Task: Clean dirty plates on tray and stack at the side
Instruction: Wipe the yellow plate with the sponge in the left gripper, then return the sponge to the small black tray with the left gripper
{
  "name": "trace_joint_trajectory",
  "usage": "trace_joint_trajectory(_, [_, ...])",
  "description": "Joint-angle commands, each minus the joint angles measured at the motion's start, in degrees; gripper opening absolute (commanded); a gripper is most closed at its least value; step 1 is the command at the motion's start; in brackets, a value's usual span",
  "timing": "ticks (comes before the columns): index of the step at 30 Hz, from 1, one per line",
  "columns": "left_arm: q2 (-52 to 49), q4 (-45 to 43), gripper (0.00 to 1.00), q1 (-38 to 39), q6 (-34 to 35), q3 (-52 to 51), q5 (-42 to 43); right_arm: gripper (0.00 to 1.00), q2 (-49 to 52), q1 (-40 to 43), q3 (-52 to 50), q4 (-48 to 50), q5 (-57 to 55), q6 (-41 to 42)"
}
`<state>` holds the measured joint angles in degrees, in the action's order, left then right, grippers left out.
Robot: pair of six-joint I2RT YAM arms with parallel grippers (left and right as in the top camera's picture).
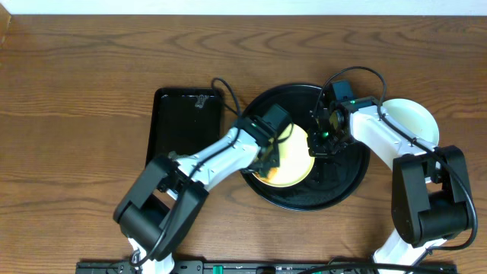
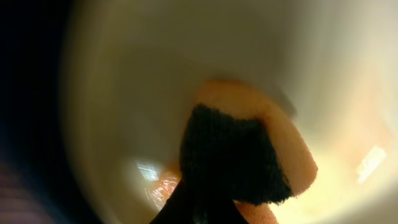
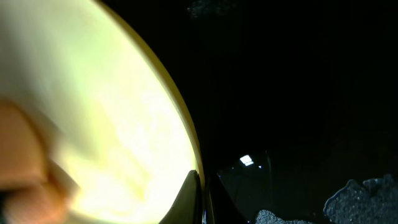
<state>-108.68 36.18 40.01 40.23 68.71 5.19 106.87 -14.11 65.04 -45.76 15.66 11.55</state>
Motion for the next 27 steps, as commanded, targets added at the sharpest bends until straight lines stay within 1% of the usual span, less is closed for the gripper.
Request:
trace_joint_trajectory(1, [0.9, 1.1, 0.08, -4.7, -3.6, -0.1, -10.8, 0.01, 0.2, -0.1, -0.1, -0.1, -0.9, 0.4])
trace_joint_trajectory(5, [5.5, 1.0, 0.07, -7.9, -6.0, 0.7, -10.8, 0.01, 0.2, -0.1, -0.1, 0.2, -0.9, 0.4])
trace_joint_trajectory(9, [11.7, 2.2, 0.08, -9.9, -6.4, 0.7, -10.4, 0.01, 0.2, -0.1, -0.1, 0.8, -0.9, 0.4])
trace_joint_trajectory(15, [19.1, 9.5, 0.08, -14.3, -6.8, 0.6, -10.4, 0.01, -0.7, -0.1, 0.0, 1.6, -3.7, 0.6])
trace_joint_trajectory(19, [20.1, 13.0, 0.08, -19.2, -6.8, 0.6, -10.4, 0.01, -3.3, -0.1, 0.3, 2.5, -3.9, -0.1])
trace_joint_trajectory(22, [19.9, 13.9, 0.08, -22.9, -7.1, 0.0, -10.4, 0.01, -7.0, -0.1, 0.3, 2.6, -4.9, -0.1])
trace_joint_trajectory(27, [19.5, 13.9, 0.07, -26.8, -11.2, -1.0, -10.4, 0.01, -14.4, -0.4, 0.3, 2.7, -8.8, -2.7])
